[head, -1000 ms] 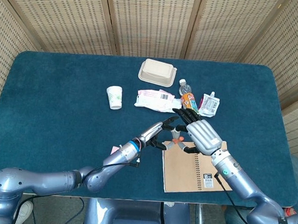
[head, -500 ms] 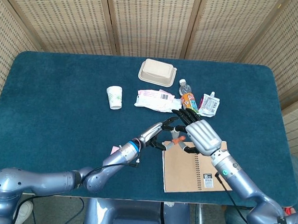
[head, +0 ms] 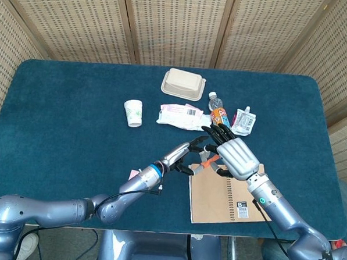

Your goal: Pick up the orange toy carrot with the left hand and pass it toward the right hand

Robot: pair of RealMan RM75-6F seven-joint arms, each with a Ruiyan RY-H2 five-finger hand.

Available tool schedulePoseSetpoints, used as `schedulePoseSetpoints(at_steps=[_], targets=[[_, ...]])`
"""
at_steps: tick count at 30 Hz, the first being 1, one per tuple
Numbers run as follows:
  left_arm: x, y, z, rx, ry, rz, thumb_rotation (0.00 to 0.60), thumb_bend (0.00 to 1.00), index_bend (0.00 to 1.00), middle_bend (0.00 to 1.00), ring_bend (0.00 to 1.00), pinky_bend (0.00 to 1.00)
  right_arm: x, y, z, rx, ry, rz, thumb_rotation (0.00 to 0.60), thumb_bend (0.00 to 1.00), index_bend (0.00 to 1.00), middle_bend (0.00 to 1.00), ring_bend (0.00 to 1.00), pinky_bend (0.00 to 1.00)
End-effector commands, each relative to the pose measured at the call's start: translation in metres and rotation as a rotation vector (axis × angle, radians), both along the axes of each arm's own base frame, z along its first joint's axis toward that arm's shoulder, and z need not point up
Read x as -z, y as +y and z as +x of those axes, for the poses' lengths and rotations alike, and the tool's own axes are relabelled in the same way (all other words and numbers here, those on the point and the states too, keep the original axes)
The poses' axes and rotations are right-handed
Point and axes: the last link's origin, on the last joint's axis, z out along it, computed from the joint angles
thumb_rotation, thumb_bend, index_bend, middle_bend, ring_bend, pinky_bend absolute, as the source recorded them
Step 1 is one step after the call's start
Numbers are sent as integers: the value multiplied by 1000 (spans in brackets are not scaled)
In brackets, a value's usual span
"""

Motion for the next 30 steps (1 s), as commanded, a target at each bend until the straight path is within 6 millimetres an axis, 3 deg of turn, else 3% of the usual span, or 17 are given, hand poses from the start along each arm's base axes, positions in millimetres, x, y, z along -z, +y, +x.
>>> schedulePoseSetpoints(at_steps=[1,30], targets=[[0,0,0,-1,-1,-1,600,473,604,0,0,0,-1,-1,0,3,1,-1,600,563,523,111,0,0],[-4,1,2,-3,-14,-5,600,473,604,0,0,0,-1,-4,-5,-122,148,-133,600,562,460,104,0,0]])
